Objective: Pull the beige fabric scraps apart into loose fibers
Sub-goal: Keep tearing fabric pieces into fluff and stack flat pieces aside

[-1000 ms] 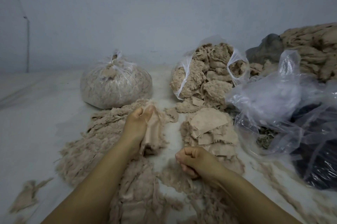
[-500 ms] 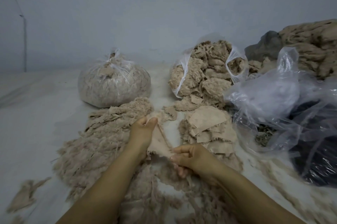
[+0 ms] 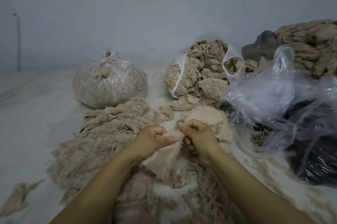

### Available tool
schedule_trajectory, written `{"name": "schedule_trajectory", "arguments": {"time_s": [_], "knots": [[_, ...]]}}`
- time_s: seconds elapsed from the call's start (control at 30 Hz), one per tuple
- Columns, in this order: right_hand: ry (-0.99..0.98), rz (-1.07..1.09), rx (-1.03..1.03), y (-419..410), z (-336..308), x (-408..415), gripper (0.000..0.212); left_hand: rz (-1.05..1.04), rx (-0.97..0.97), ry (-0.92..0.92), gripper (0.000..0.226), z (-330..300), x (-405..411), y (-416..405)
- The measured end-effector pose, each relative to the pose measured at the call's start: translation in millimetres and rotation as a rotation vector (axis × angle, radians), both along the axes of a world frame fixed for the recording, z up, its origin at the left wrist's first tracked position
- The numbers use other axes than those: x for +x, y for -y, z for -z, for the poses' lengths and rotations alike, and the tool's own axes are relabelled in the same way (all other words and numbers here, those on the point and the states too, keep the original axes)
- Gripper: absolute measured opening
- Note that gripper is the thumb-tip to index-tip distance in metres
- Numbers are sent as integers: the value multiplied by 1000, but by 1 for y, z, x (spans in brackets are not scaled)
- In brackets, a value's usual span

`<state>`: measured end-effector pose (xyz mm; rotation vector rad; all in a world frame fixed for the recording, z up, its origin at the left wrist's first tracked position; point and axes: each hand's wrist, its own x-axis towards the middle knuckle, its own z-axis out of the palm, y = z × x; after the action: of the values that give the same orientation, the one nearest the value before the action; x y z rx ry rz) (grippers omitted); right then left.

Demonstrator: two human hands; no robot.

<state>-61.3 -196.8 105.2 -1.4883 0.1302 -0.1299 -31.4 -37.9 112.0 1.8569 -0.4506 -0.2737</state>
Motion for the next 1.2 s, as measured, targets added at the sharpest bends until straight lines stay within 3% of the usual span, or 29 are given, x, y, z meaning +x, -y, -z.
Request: {"name": "schedule_trajectory", "arguments": {"time_s": [0.1,0.23,0.33,0.4,0.47,0.57,0.73,0.87,0.97,1.03,1.2], "knots": [[22,82,48,-6,3,1,25,27,-5,-44,25,-4,-1,-5],[52,218,52,4,2,7,25,37,-29,-30,39,-7,-2,-17],[-29,-13,-87,1,1,1,33,-10,-98,-31,51,-6,2,-26],[-86,-167,-42,-8,4,-3,40,13,-65,-28,56,-6,2,-24],[-62,-227,36,-14,6,-4,36,49,-19,-32,52,-5,0,-22],[32,-120,-18,-16,10,-2,19,85,7,-69,28,-2,-1,-22],[-24,70,91,-20,11,2,26,-24,-141,-146,22,0,-1,-23],[-115,-128,140,-27,14,-5,40,-95,-150,-82,25,1,0,-18],[0,101,90,-32,14,-3,17,-124,-207,-118,29,4,0,-8],[65,286,5,-22,6,5,21,-185,-202,-90,30,4,3,-4],[158,398,-213,27,-19,28,16,-297,-240,-37,26,-8,18,9]]}}
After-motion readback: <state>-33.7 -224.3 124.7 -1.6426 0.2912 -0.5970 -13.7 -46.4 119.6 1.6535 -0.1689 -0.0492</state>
